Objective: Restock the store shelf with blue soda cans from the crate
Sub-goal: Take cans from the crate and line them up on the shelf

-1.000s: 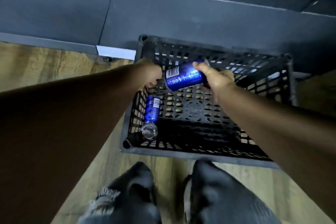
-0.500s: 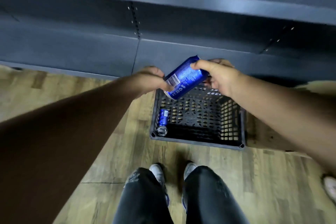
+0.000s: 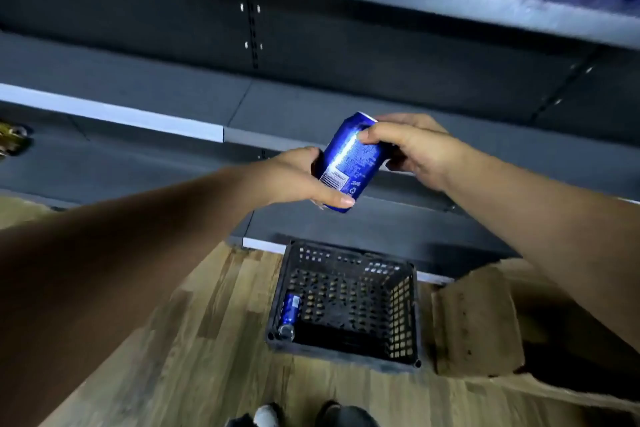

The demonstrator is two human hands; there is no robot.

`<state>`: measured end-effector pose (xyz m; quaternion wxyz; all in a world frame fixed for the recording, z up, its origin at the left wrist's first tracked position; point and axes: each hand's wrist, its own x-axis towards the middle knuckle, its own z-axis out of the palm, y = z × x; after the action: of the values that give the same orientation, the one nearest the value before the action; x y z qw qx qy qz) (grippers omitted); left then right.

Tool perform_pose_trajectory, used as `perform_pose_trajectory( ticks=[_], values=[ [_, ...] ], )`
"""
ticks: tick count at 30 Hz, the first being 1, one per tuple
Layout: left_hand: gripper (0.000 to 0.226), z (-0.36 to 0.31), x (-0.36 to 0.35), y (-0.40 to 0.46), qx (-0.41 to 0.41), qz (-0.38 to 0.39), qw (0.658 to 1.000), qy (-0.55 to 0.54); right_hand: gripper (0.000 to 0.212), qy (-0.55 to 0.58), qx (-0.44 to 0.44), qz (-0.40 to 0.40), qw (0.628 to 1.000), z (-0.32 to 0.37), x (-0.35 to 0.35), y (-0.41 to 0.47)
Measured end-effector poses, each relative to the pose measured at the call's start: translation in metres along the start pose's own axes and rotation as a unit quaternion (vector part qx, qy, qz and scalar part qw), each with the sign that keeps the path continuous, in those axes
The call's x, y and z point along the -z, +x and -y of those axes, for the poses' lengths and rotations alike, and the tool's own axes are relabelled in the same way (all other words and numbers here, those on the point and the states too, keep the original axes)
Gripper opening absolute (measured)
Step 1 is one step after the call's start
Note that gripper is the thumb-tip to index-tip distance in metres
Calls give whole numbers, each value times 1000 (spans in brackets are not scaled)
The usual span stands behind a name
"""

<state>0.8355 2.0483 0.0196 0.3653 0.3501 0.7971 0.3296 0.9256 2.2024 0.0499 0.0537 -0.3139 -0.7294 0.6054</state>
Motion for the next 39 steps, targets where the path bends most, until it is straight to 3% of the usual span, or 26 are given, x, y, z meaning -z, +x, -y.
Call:
perform_pose_trajectory(
  ticks=[3,10,14,18,21,23,25,30,39],
  values=[
    [66,-35,7,-10,-36,-48,998,-12,63,14,40,-9,999,36,17,-14],
    [56,-109,18,-30,-110,-187,971,-100,42,80,144,-19,986,106,50,-44],
    [53,-142,24,-46,-148,-224,949,-164,62,123,179,-33,976,136,59,-62],
    [40,-163,18,-64,-182,-255,925,-214,21,138,211,4,968,147,71,-82],
    [24,-175,9,-73,-208,-246,912,-253,41,170,214,49,961,148,77,-94],
    [23,-180,5,-79,-222,-224,911,-264,38,203,207,90,953,149,80,-101],
    [31,-182,4,-85,-235,-196,913,-269,35,230,205,126,943,148,84,-105],
    [45,-179,6,-95,-288,-125,899,-306,63,272,194,248,909,134,84,-108],
    [39,-171,5,-104,-307,-83,902,-291,81,287,221,206,909,128,68,-118]
  ],
)
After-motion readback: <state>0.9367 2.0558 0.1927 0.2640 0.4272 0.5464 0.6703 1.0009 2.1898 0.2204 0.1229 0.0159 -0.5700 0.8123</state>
